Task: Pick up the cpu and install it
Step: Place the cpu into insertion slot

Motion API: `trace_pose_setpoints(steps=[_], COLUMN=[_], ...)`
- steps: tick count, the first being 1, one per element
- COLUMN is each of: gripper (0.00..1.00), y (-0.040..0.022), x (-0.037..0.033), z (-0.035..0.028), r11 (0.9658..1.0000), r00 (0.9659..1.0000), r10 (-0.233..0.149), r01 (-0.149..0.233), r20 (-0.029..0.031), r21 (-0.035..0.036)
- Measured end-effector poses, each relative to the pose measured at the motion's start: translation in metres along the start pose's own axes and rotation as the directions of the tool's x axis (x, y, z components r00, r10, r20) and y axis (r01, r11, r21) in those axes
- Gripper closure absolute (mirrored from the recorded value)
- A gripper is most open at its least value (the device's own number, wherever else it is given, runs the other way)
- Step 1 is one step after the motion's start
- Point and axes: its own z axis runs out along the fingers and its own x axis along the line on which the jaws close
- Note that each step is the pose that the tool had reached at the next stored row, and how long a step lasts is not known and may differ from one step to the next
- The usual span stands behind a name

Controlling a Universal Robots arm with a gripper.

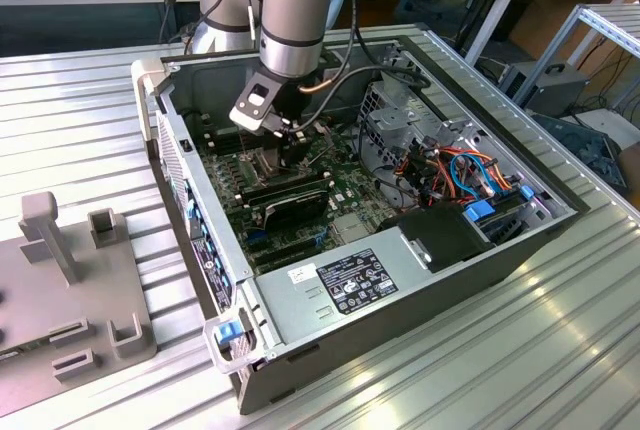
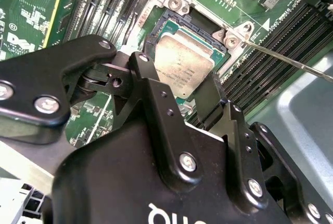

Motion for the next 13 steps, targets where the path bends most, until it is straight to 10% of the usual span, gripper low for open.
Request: trace_pose_setpoints(steps=[13], gripper=[0.45], y=[-0.0009], x=[0.0], z=[0.0043], r11=[1.0], r00=[1.0], r10=[0.0], r01=[0.0], r20=[0.0024], r21=[0.0002])
